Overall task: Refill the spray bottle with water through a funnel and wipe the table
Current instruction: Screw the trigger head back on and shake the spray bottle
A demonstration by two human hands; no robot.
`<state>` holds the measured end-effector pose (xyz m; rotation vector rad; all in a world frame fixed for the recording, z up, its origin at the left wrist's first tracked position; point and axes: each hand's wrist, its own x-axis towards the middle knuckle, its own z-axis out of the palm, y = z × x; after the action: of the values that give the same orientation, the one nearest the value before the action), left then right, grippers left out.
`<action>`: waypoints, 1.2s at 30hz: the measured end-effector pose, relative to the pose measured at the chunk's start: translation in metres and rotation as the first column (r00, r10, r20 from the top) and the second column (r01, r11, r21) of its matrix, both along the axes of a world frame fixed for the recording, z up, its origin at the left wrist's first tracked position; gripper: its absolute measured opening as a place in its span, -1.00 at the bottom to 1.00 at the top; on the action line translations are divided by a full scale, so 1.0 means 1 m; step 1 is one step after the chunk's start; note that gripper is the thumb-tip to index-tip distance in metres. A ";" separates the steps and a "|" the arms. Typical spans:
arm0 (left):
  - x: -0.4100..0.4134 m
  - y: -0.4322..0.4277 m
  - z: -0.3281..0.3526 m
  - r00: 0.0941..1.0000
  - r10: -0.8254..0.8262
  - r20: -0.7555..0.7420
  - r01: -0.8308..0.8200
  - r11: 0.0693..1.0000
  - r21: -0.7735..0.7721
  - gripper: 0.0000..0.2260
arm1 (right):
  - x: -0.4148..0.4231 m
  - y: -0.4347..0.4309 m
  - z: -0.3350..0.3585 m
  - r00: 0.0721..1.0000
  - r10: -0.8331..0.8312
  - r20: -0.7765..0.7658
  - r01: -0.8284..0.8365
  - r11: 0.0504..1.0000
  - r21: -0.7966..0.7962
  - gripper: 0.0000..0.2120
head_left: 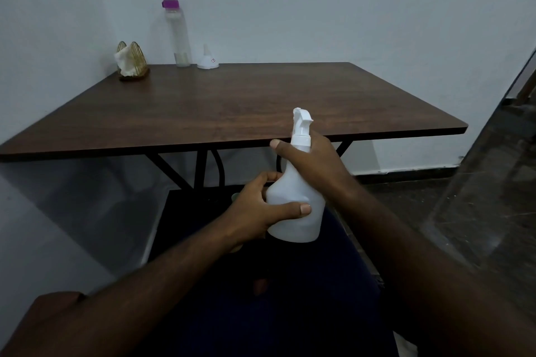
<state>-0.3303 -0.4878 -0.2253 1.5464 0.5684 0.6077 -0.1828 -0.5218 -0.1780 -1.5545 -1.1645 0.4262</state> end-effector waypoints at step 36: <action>0.002 -0.006 -0.003 1.000 0.025 -0.006 -0.025 0.999 0.024 -0.41 | 0.004 0.001 -0.004 1.000 0.001 0.018 0.000 1.000 -0.030 -0.83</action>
<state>-0.3282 -0.4938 -0.2287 1.5661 0.5884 0.6307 -0.1789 -0.5204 -0.1825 -1.5869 -1.1775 0.4326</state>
